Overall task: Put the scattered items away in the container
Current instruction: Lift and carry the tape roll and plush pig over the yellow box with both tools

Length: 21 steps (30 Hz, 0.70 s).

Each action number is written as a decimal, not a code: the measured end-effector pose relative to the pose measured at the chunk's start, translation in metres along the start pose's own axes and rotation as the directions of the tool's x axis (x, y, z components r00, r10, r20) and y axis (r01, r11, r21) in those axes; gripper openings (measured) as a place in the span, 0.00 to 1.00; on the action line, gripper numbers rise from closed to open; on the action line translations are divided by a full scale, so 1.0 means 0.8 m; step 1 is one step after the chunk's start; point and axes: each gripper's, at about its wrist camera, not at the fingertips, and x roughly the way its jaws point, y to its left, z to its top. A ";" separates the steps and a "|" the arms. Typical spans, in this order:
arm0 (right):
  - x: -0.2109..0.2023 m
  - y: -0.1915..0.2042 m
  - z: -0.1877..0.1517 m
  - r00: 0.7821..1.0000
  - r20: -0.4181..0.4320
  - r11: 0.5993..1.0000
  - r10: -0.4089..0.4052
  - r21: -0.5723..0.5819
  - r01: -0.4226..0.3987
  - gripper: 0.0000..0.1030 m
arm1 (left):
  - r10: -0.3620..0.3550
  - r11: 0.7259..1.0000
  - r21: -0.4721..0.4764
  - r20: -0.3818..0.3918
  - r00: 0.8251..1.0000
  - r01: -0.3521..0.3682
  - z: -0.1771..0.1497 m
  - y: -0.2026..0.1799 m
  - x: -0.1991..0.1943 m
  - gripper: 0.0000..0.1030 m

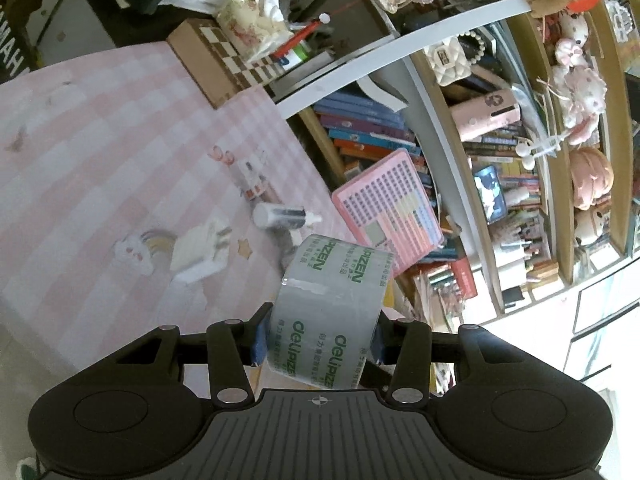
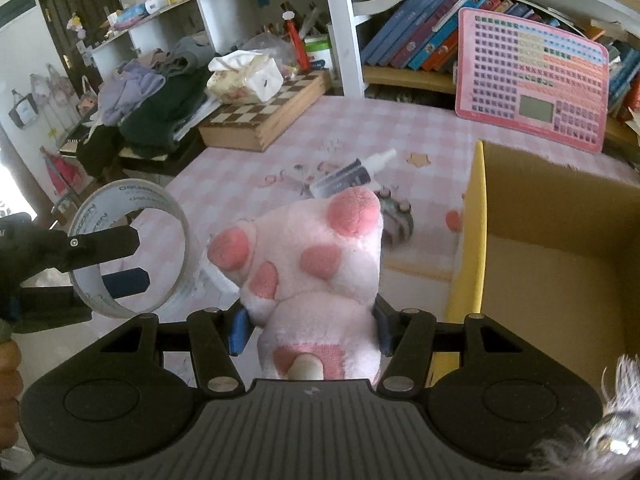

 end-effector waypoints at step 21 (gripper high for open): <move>-0.094 0.032 -0.112 0.999 0.016 0.996 -0.035 0.087 0.033 0.54 | -0.013 0.997 0.075 -0.080 0.997 0.019 -0.075 -0.011 -0.074 0.44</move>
